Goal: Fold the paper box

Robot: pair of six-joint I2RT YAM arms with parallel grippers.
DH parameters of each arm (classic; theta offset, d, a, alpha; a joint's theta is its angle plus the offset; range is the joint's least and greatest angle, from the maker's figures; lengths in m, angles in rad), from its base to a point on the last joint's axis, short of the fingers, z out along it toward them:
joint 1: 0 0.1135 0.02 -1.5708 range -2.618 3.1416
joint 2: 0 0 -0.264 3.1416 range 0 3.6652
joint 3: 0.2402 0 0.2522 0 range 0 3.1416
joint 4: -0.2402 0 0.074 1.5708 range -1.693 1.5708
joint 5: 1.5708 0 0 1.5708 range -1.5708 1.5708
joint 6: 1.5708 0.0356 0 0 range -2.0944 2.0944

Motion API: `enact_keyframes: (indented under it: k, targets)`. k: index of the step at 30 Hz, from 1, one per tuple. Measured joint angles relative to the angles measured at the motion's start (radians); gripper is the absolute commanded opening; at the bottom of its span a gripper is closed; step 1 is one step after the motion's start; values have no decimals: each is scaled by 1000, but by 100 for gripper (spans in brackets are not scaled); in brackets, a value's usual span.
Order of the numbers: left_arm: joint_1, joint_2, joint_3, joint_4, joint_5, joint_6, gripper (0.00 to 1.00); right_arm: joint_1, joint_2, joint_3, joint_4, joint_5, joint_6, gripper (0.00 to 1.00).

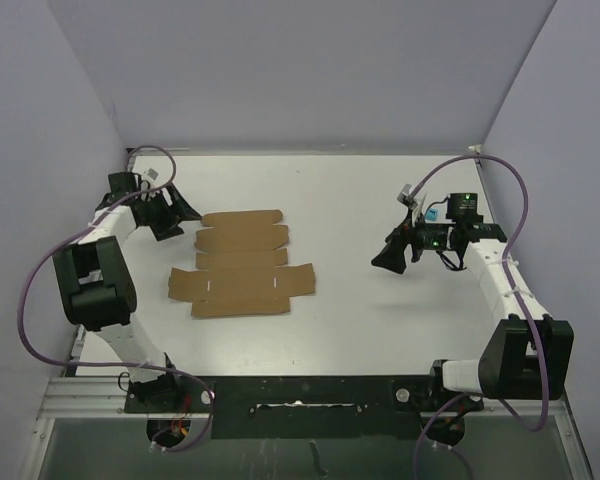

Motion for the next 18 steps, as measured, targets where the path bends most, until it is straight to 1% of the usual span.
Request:
enact_keyframes:
  k: [2,6,11,15,18]
  targets:
    - [2,53,21,-9,-5,17,67,1,0,0,-2,0,-6,98]
    - [3,111,22,-40,-4,29,63,1,3,0,-8,0,-16,98]
    - [5,119,23,-52,-1,30,58,-8,3,0,-16,-1,-20,98]
    - [6,126,23,-53,-3,35,57,-23,3,-2,-16,-9,-20,98]
    - [3,148,23,-53,-1,37,53,-29,3,-7,-16,-22,-19,98]
